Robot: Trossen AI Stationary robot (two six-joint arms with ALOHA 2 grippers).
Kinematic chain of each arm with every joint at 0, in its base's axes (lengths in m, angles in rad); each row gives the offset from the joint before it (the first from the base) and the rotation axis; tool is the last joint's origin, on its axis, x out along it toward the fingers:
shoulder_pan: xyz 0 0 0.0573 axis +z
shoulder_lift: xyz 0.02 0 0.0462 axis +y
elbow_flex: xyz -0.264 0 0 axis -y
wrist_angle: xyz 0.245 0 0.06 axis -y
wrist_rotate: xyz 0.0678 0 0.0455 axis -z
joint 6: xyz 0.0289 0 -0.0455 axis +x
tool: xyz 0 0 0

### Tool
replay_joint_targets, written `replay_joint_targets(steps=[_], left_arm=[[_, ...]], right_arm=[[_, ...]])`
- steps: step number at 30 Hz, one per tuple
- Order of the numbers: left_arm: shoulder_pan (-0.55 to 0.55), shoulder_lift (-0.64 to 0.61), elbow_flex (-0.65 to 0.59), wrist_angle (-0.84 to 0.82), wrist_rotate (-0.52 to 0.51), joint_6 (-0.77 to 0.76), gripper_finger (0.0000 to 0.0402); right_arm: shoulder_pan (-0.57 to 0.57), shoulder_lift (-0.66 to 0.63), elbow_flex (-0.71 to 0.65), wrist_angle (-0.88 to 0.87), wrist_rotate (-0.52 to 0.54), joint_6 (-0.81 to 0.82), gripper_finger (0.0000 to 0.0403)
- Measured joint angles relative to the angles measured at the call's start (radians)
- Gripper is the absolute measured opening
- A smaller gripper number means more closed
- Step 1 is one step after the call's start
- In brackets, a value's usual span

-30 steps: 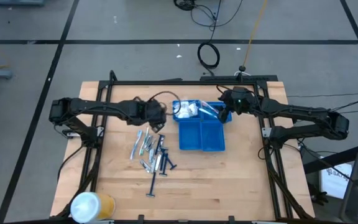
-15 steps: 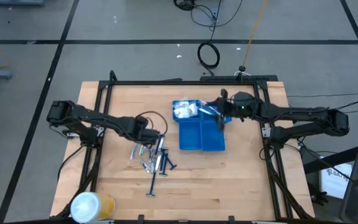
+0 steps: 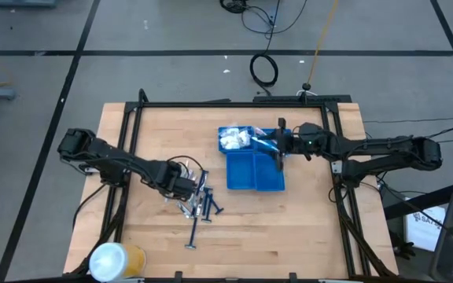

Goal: Pick & Place Travel size toiletries
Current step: Put the blue toothbrush into the top right blue basket

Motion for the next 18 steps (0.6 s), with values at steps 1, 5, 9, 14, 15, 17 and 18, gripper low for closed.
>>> replay_joint_targets(steps=[1,5,9,14,15,17,18], left_arm=[[-0.002,0.0,-0.01,0.009,0.0,-0.015,0.0285],[-0.002,0.0,-0.093,0.106,0.044,-0.046,0.0285],[-0.004,0.0,-0.183,0.211,0.114,-0.091,0.0285],[-0.006,-0.002,-0.231,0.228,0.135,-0.126,0.0285],[-0.006,-0.003,-0.236,0.232,0.142,-0.126,0.0284],[-0.006,-0.004,-0.242,0.232,0.154,-0.119,0.028],[-0.006,-0.004,-0.244,0.234,0.154,-0.111,0.0274]], right_arm=[[0.0,-0.002,-0.006,0.019,0.0,0.0,0.0171],[0.0,-0.02,-0.008,0.031,-0.022,0.001,0.017],[0.0,-0.04,-0.008,0.026,-0.077,0.002,0.0171],[-0.001,-0.048,-0.008,0.021,-0.077,0.0,0.0171],[-0.001,-0.048,-0.008,0.02,-0.077,-0.002,0.0171],[-0.001,-0.048,-0.008,0.02,-0.077,-0.006,0.0171],[-0.001,-0.048,-0.008,0.02,-0.077,-0.008,0.0171]])
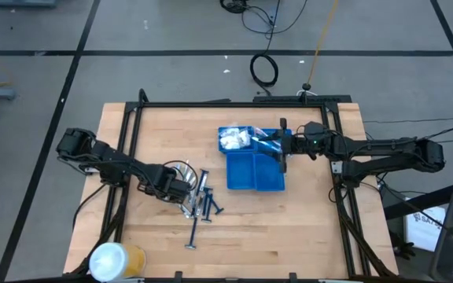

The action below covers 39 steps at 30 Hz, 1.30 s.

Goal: Pick & Place Travel size toiletries
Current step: Put the blue toothbrush into the top right blue basket

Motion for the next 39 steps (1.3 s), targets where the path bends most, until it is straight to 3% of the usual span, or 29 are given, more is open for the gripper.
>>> replay_joint_targets(steps=[6,10,15,22,28,31,34,39], left_arm=[[0.0,0.001,-0.002,0.062,0.001,0.035,0.0181],[-0.004,0.003,-0.002,0.069,-0.073,0.03,0.0101],[-0.005,0.005,-0.006,-0.071,-0.075,-0.008,0.0014],[-0.047,-0.065,0.031,-0.159,-0.186,-0.057,0.0008],[-0.085,-0.164,0.159,-0.177,-0.479,0.001,0.0012],[-0.088,-0.187,0.227,-0.128,-0.671,0.149,0.0006],[-0.065,-0.194,0.259,0.022,-0.814,0.416,0.001],[0.046,-0.184,0.261,0.314,-0.774,0.874,0.0006]], right_arm=[[0.0,0.0,0.0,0.007,0.002,-0.015,0.017],[0.0,0.0,0.0,0.007,0.003,-0.019,0.0167],[0.0,0.0,0.0,0.007,0.003,-0.019,0.0167],[0.0,0.0,0.0,0.006,0.019,-0.034,0.0166],[-0.002,0.001,0.0,0.008,0.06,-0.028,0.0164],[-0.001,0.002,0.0,0.028,0.057,-0.001,0.0164],[-0.001,0.011,0.0,0.049,0.055,0.012,0.0164],[0.0,0.065,0.0,0.104,0.05,0.087,0.0164]])
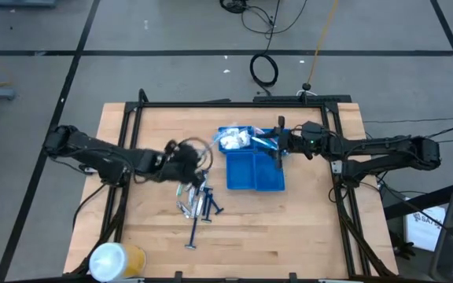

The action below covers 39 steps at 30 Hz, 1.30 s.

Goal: Pick & Place Travel size toiletries
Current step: Put the blue toothbrush into the top right blue basket

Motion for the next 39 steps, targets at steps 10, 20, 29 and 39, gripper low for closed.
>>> replay_joint_targets(steps=[10,20,29,39], left_arm=[[0.241,0.059,0.0,0.481,0.412,0.572,0.0005],[0.323,0.147,0.0,0.597,0.559,0.632,0.001],[0.327,0.172,0.001,0.68,0.628,0.636,0.0009],[0.324,0.193,0.0,0.706,0.635,0.619,0.0014]], right_arm=[[0.0,0.244,0.0,0.374,-0.075,0.117,0.0165],[0.0,0.365,0.0,0.624,-0.162,0.145,0.018],[-0.008,0.376,0.007,0.655,-0.175,0.164,0.0148],[-0.009,0.376,0.023,0.65,-0.175,0.131,0.005]])
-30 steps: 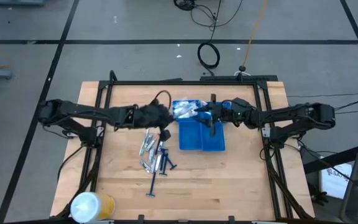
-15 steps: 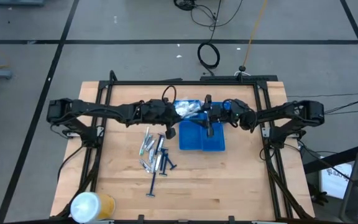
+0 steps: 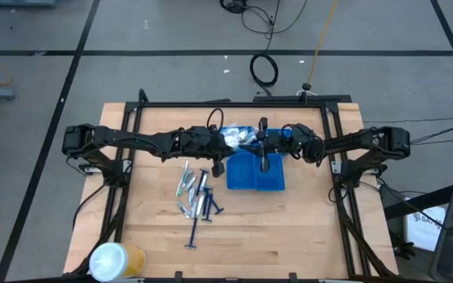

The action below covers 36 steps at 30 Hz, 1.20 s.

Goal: Pick & Place Travel size toiletries
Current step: Put the blue toothbrush into the top right blue basket

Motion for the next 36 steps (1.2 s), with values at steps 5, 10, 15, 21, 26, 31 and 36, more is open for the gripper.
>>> replay_joint_targets(steps=[5,10,15,21,26,31,36], left_arm=[[-0.015,0.0,-0.001,0.006,-0.009,-0.012,0.0029],[-0.024,0.001,-0.002,0.028,-0.029,-0.058,0.0041],[-0.042,-0.024,-0.001,0.031,-0.046,-0.075,0.0103],[-0.043,-0.088,0.0,0.007,-0.066,-0.047,0.019],[-0.044,-0.17,0.001,-0.07,-0.195,-0.032,0.0228],[-0.043,-0.24,0.001,-0.175,-0.231,-0.031,0.0238],[-0.043,-0.281,-0.003,-0.284,-0.284,-0.037,0.0239]], right_arm=[[0.0,-0.001,0.0,-0.008,-0.003,-0.005,0.0018],[0.0,-0.001,0.001,-0.018,-0.003,0.001,0.0014],[0.0,-0.001,0.001,-0.032,-0.001,0.003,0.0014],[0.0,0.0,0.0,-0.048,0.001,0.003,0.0014],[0.0,0.0,0.0,-0.059,0.001,0.021,0.0014],[-0.008,-0.023,0.0,-0.098,-0.002,0.011,0.0014],[-0.058,-0.136,0.0,-0.269,-0.002,-0.007,0.0014]])
